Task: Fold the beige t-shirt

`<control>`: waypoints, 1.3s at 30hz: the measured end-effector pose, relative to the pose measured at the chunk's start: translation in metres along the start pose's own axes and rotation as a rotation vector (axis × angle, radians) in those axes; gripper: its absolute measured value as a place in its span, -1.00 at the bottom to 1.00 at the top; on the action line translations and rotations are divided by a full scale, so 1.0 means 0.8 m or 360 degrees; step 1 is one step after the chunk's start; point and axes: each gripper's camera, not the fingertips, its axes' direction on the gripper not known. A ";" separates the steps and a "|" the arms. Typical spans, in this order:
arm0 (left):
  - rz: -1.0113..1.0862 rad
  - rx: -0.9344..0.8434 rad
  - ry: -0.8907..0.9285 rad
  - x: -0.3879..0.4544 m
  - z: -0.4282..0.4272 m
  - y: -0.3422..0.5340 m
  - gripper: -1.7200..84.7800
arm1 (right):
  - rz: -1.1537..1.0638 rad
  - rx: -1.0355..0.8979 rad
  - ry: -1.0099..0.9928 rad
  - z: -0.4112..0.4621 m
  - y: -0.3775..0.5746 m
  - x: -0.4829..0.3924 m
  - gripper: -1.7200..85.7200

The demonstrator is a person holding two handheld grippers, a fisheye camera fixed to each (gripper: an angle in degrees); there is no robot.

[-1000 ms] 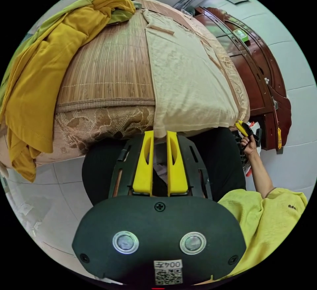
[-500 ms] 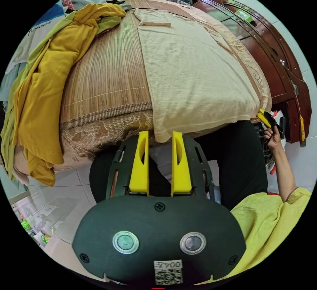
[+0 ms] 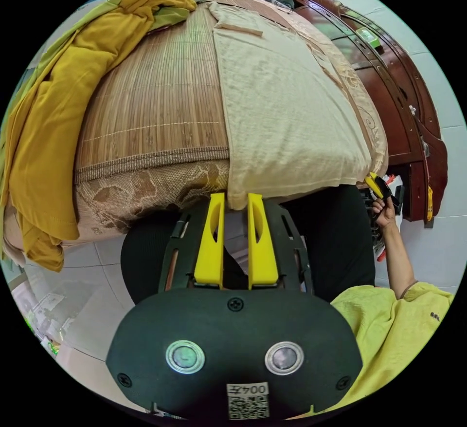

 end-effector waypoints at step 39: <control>0.0049 0.0371 0.0718 -0.222 -0.245 0.070 -0.93 | -0.0117 0.0057 -0.0569 -0.195 0.091 -0.173 -0.94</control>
